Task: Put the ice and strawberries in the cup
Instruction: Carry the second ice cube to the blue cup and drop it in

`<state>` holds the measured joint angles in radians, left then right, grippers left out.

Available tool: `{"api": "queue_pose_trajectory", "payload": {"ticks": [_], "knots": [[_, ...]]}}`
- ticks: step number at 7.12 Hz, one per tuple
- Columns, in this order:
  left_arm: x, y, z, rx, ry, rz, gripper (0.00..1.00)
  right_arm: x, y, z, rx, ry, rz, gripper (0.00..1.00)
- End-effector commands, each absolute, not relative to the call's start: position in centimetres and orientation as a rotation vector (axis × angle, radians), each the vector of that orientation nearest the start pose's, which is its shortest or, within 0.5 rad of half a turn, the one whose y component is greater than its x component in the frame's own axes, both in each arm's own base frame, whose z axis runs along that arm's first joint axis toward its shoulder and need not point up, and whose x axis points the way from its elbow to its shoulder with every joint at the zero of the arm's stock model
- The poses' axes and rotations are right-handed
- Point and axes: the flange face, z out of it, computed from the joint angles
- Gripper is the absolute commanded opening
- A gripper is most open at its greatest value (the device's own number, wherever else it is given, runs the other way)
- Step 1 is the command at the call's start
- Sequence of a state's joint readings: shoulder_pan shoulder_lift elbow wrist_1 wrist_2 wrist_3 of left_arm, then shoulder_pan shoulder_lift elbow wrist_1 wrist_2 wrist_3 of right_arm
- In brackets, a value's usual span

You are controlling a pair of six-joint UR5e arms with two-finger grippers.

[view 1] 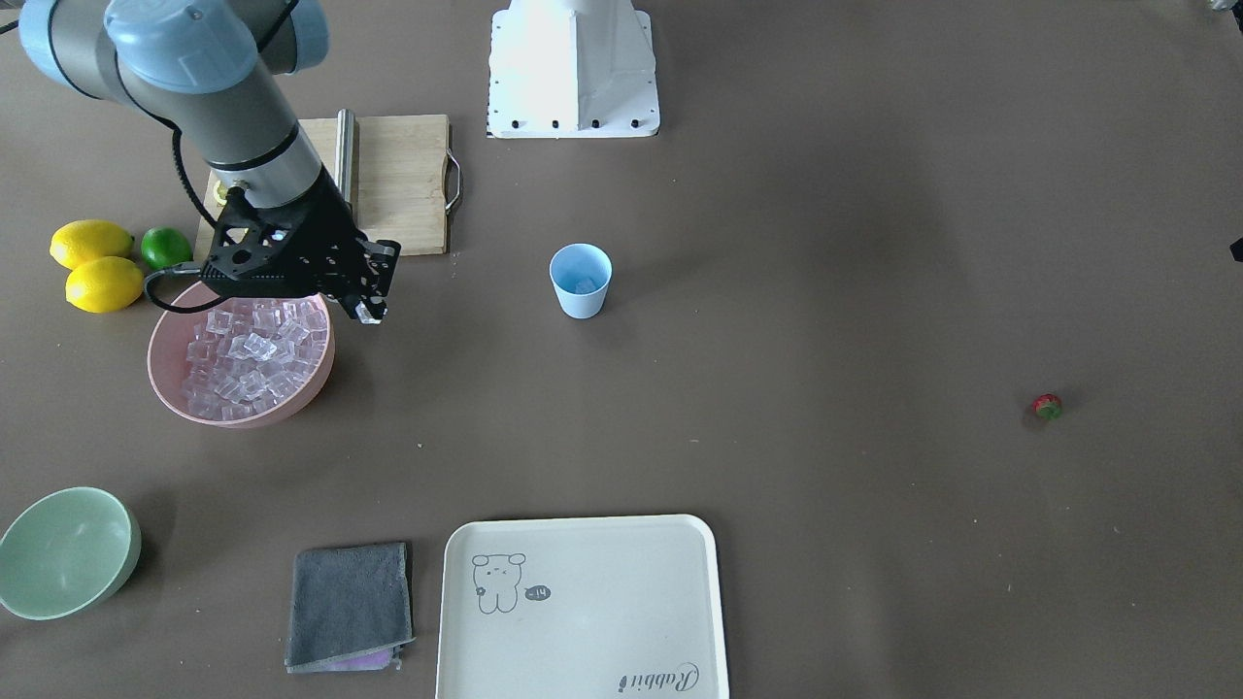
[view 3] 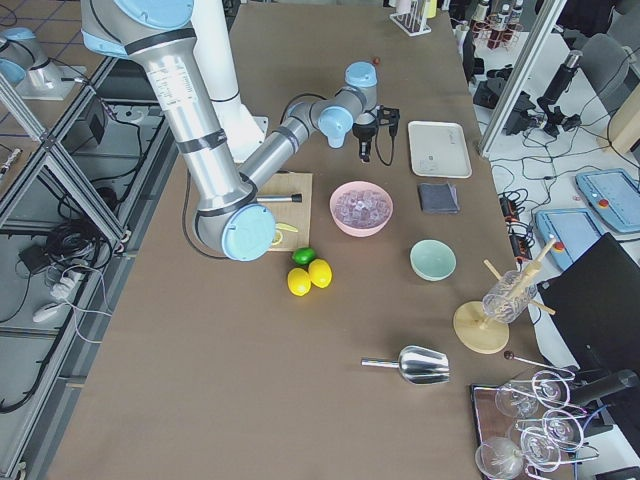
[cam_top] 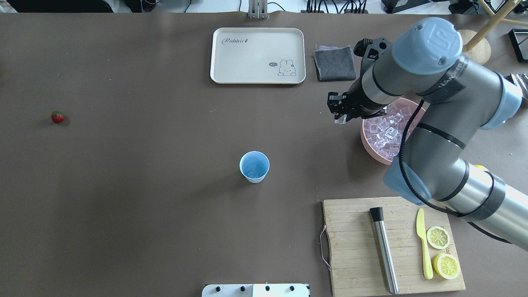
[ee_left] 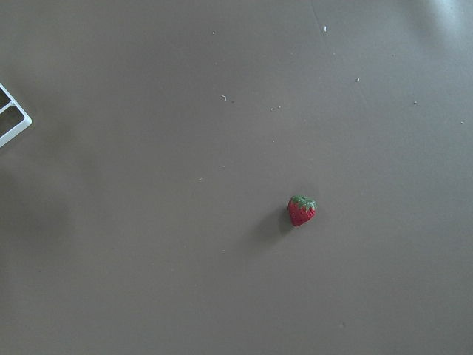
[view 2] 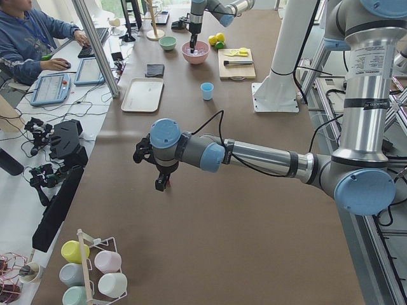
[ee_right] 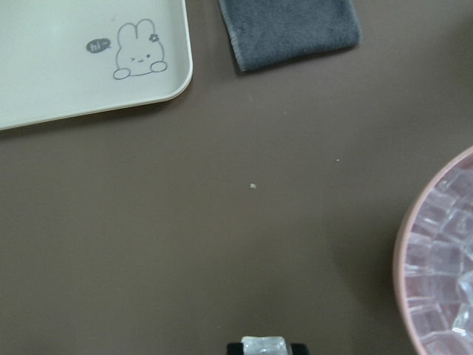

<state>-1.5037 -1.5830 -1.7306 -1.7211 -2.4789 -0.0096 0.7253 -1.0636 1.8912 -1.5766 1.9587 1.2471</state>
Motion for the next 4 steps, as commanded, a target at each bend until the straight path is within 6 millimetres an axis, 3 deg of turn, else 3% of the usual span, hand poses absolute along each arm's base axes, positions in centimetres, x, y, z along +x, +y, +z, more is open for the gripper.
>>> {"api": "queue_pose_trajectory", "payload": {"ticks": [1, 2, 3, 4], "knots": [[-1.7, -50.8, 54.8, 0.26, 0.913, 0.205, 0.98, -46.2, -42.9, 16.1, 0.065, -0.833, 0.29, 0.0], [-1.6, -50.8, 54.9, 0.257, 0.913, 0.206, 0.98, -49.4, -41.1, 13.5, 0.066, -0.832, 0.321, 0.0], [-1.6, -50.8, 54.9, 0.257, 0.913, 0.206, 0.98, -52.3, -41.0, 11.7, 0.058, -0.825, 0.354, 0.0], [-1.6, -50.8, 54.9, 0.252, 0.915, 0.195, 0.98, -53.1, -40.7, 11.0, 0.068, -0.829, 0.349, 0.0]]}}
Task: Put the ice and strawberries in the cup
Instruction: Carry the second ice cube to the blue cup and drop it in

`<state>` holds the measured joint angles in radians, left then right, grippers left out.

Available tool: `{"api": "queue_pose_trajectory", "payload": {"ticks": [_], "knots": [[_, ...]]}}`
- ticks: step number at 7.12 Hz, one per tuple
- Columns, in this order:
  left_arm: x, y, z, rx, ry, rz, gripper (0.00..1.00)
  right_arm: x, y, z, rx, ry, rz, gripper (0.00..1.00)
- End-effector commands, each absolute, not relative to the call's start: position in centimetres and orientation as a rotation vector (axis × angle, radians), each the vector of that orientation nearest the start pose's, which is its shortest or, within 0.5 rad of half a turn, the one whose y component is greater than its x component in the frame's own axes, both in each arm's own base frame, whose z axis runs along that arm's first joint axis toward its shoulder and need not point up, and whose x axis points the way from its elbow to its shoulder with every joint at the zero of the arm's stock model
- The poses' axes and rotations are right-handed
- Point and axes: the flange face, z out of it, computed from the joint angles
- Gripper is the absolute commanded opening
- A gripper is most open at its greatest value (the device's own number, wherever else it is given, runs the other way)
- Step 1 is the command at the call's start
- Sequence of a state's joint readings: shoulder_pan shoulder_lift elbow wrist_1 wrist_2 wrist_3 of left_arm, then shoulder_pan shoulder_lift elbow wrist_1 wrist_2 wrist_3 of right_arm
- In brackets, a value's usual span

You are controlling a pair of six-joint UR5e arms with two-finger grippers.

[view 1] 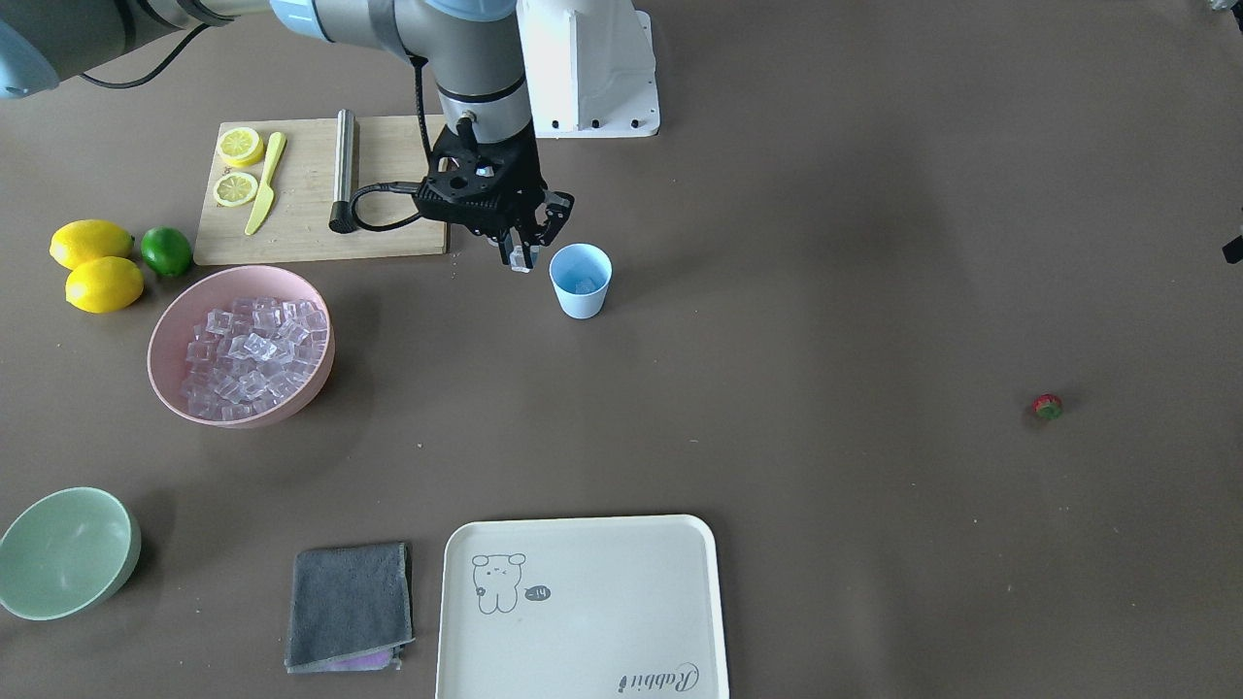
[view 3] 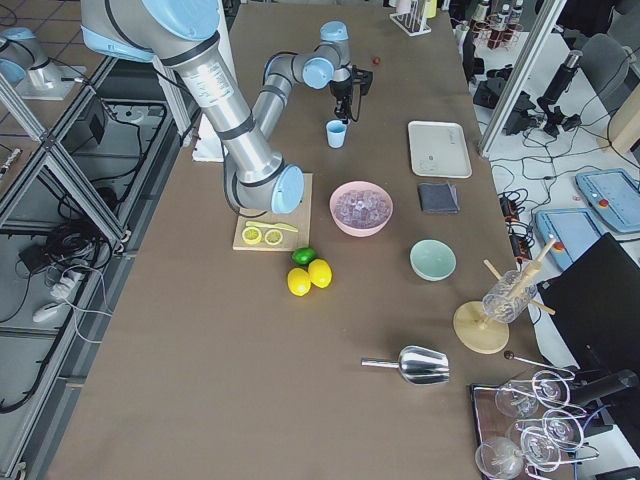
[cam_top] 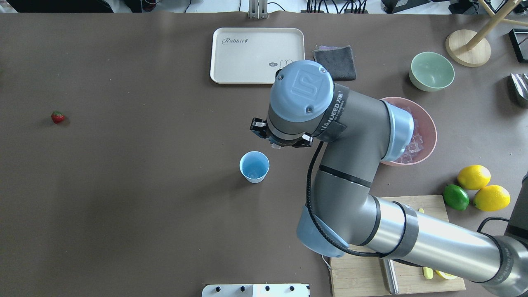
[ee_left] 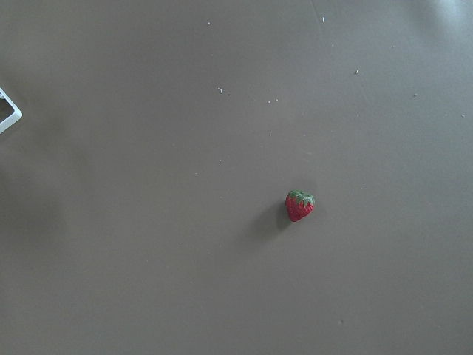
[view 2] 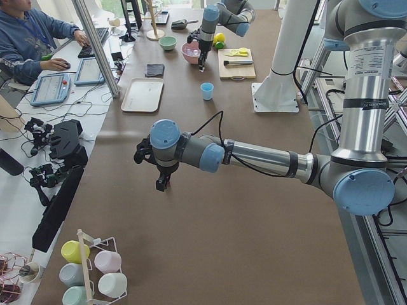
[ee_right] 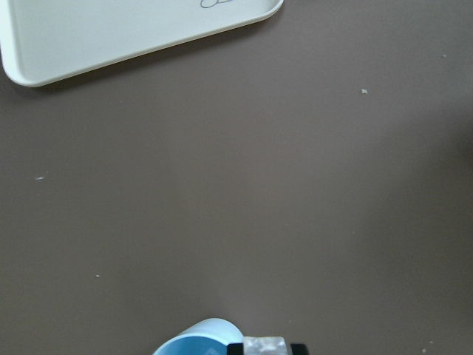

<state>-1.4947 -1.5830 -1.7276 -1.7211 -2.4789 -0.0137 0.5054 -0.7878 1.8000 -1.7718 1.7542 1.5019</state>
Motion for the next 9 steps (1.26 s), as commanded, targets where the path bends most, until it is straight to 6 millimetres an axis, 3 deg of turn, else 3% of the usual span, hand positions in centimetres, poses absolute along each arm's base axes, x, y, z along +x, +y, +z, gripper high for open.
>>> {"api": "queue_pose_trajectory", "payload": {"ticks": [1, 2, 3, 7, 8, 9], "knots": [[-1.5, -50.8, 54.9, 0.25, 0.915, 0.194, 0.98, -53.7, -40.0, 10.9, 0.092, -0.824, 0.343, 0.0], [-1.6, -50.8, 54.9, 0.248, 0.915, 0.187, 0.98, -54.0, -39.6, 10.8, 0.106, -0.826, 0.339, 0.0], [-1.6, -50.8, 54.9, 0.247, 0.916, 0.186, 0.98, -54.3, -39.3, 11.6, 0.11, -0.815, 0.335, 0.99], [-1.6, -50.8, 54.9, 0.247, 0.916, 0.186, 0.98, -53.5, -39.5, 11.8, 0.118, -0.813, 0.33, 1.0], [-1.5, -50.8, 54.9, 0.247, 0.916, 0.187, 0.98, -51.3, -40.5, 13.3, 0.115, -0.812, 0.304, 1.0], [-1.5, -50.8, 54.9, 0.247, 0.916, 0.187, 0.98, -48.3, -41.8, 16.0, 0.123, -0.797, 0.245, 1.0]]}}
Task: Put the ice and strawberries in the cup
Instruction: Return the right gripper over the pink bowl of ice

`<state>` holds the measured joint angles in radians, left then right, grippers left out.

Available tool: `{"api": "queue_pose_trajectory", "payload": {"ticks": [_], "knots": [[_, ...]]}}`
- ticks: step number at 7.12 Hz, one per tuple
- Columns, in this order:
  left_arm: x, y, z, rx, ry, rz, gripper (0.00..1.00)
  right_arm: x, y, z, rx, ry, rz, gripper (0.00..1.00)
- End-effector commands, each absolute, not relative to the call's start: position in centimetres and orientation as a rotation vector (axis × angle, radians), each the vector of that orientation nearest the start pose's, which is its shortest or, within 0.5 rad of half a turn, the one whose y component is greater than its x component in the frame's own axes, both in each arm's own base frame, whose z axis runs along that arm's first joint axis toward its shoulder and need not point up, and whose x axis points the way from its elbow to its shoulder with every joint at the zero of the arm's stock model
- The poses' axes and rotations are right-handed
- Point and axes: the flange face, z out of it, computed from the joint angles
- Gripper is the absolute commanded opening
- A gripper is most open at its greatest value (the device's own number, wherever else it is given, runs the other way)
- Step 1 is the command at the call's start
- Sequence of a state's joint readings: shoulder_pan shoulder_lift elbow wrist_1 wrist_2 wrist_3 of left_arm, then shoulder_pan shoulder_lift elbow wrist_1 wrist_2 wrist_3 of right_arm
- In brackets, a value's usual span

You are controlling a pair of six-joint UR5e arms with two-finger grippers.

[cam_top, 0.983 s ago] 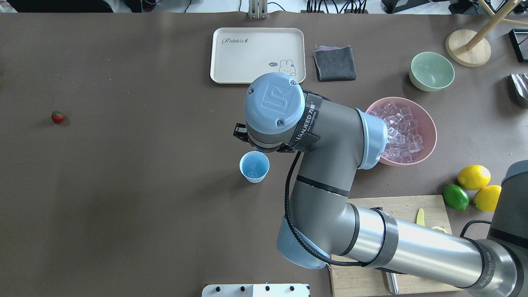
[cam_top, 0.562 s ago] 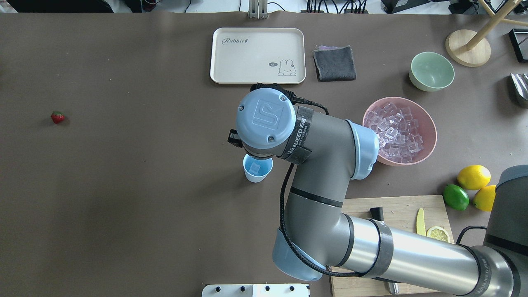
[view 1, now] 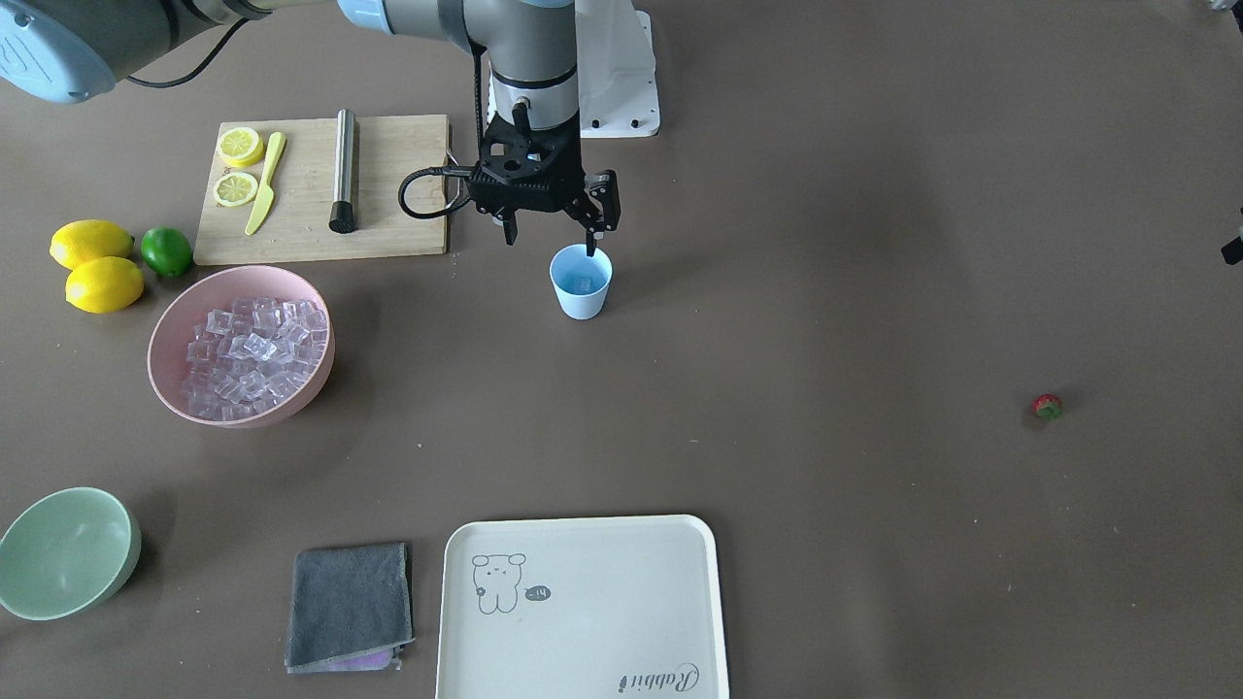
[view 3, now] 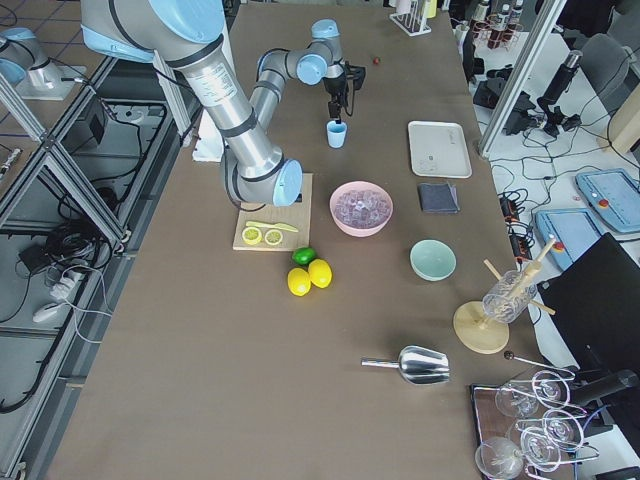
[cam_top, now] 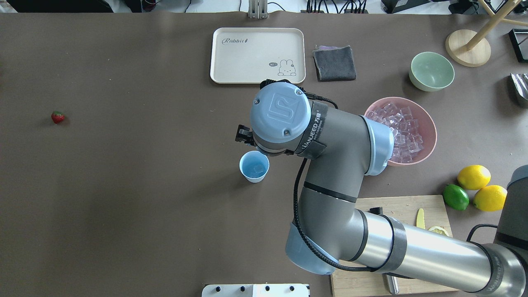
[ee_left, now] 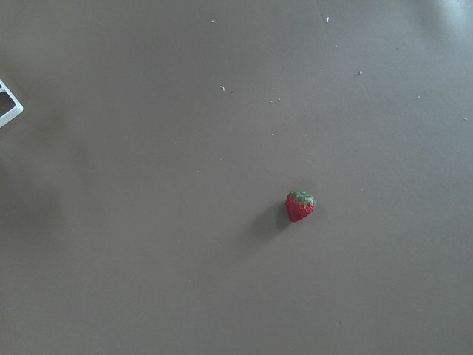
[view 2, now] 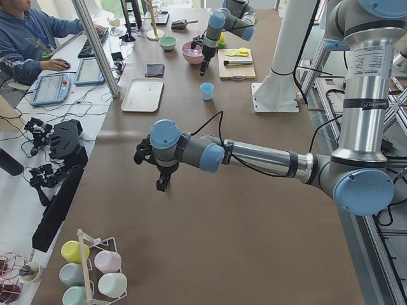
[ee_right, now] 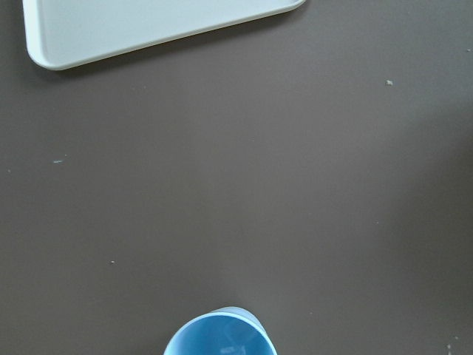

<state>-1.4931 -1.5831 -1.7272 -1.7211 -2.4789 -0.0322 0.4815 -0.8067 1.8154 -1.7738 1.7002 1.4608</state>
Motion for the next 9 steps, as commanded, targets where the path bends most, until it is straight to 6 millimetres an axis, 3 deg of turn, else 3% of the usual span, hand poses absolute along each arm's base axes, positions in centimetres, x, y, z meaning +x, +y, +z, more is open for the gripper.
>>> {"api": "queue_pose_trajectory", "payload": {"ticks": [1, 2, 4, 5, 7, 9], "knots": [[-1.5, -50.8, 54.8, 0.248, 0.916, 0.188, 0.98, -45.2, -44.0, 18.5, 0.136, -0.779, 0.17, 1.0], [-1.5, -50.8, 54.7, 0.25, 0.916, 0.189, 0.98, -41.9, -46.1, 21.3, 0.108, -0.785, 0.11, 1.0], [-1.5, -50.8, 54.5, 0.255, 0.916, 0.192, 0.98, -37.5, -47.1, 31.3, 0.2, -0.86, 0.04, 1.0], [-1.5, -50.8, 54.4, 0.258, 0.916, 0.193, 0.98, -36.0, -48.1, 33.1, 0.175, -0.878, 0.041, 1.0], [-1.5, -50.8, 54.3, 0.265, 0.916, 0.196, 0.98, -33.5, -49.5, 35.0, 0.169, -0.863, 0.038, 1.0], [-1.5, -50.9, 54.1, 0.275, 0.919, 0.184, 0.98, -33.3, -50.5, 38.7, 0.148, -0.804, 0.029, 0.99]]}}
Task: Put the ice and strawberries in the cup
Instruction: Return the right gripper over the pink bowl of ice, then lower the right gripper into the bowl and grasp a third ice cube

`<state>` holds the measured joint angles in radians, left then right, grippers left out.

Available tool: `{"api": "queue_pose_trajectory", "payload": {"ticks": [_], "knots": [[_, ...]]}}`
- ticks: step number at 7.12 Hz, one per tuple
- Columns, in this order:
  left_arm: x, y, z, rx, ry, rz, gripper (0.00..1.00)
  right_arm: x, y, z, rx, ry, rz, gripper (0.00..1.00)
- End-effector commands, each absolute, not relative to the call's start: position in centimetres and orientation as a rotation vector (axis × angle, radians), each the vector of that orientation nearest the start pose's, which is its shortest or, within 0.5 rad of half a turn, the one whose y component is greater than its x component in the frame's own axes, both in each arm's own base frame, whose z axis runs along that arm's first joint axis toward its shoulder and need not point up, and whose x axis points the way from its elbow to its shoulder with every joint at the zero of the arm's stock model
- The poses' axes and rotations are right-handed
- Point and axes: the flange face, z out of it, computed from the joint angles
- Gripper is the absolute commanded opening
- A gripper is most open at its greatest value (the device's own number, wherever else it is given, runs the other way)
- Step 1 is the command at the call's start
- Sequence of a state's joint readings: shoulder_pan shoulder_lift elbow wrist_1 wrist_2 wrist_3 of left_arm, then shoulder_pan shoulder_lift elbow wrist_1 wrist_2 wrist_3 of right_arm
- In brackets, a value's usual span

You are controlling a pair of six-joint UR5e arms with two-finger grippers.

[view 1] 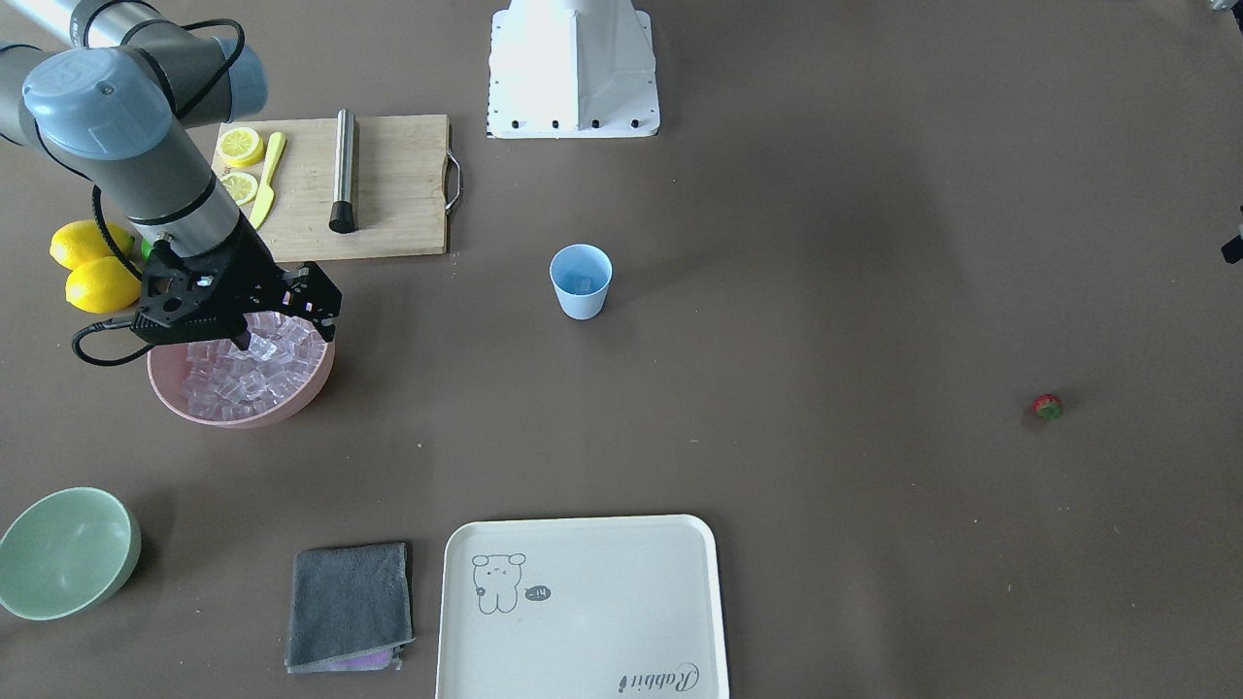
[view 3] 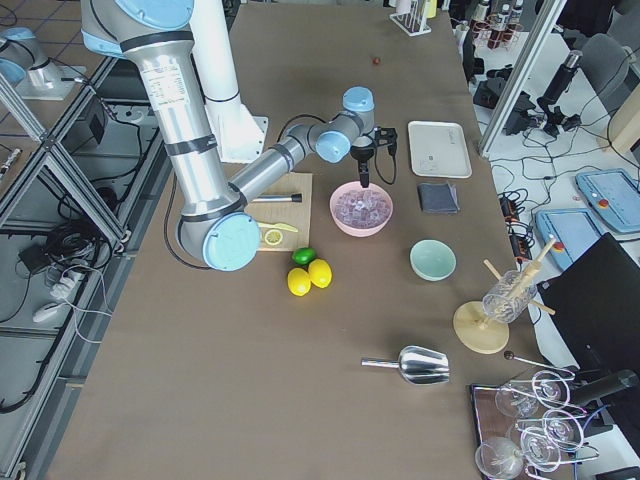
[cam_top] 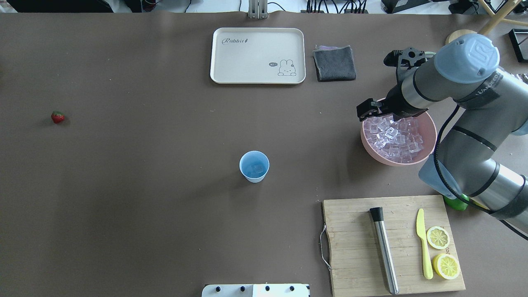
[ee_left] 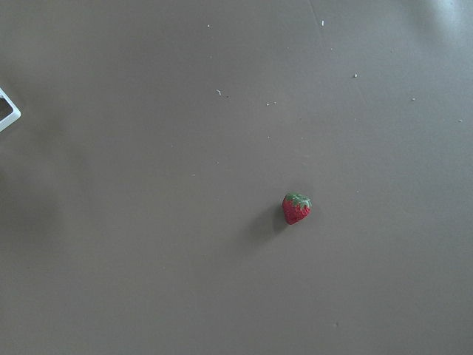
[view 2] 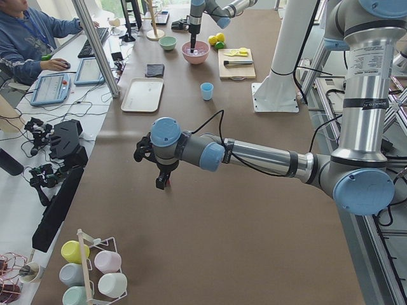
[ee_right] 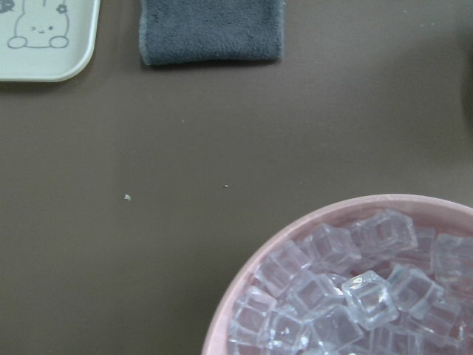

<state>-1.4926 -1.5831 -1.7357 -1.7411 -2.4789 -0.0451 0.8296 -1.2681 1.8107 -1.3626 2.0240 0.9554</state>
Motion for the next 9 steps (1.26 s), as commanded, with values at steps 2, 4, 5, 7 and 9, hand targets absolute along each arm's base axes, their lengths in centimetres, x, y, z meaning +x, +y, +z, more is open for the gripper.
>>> {"api": "queue_pose_trajectory", "payload": {"ticks": [2, 4, 5, 7, 9], "knots": [[-1.5, -50.9, 53.9, 0.275, 0.92, 0.176, 0.98, -32.1, -49.0, 41.1, 0.16, -0.83, 0.033, 0.96], [-1.4, -50.9, 53.9, 0.274, 0.921, 0.176, 0.98, -32.2, -48.7, 41.2, 0.147, -0.836, 0.07, 0.79], [-1.4, -51.0, 53.9, 0.275, 0.921, 0.176, 0.98, -32.6, -48.5, 41.3, 0.145, -0.833, 0.064, 0.75], [-1.0, -51.0, 53.9, 0.272, 0.922, 0.183, 0.98, -33.4, -48.1, 41.6, 0.139, -0.827, 0.054, 0.75], [-0.6, -51.0, 53.9, 0.264, 0.924, 0.182, 0.98, -33.8, -47.8, 41.8, 0.144, -0.818, 0.046, 0.54]]}}
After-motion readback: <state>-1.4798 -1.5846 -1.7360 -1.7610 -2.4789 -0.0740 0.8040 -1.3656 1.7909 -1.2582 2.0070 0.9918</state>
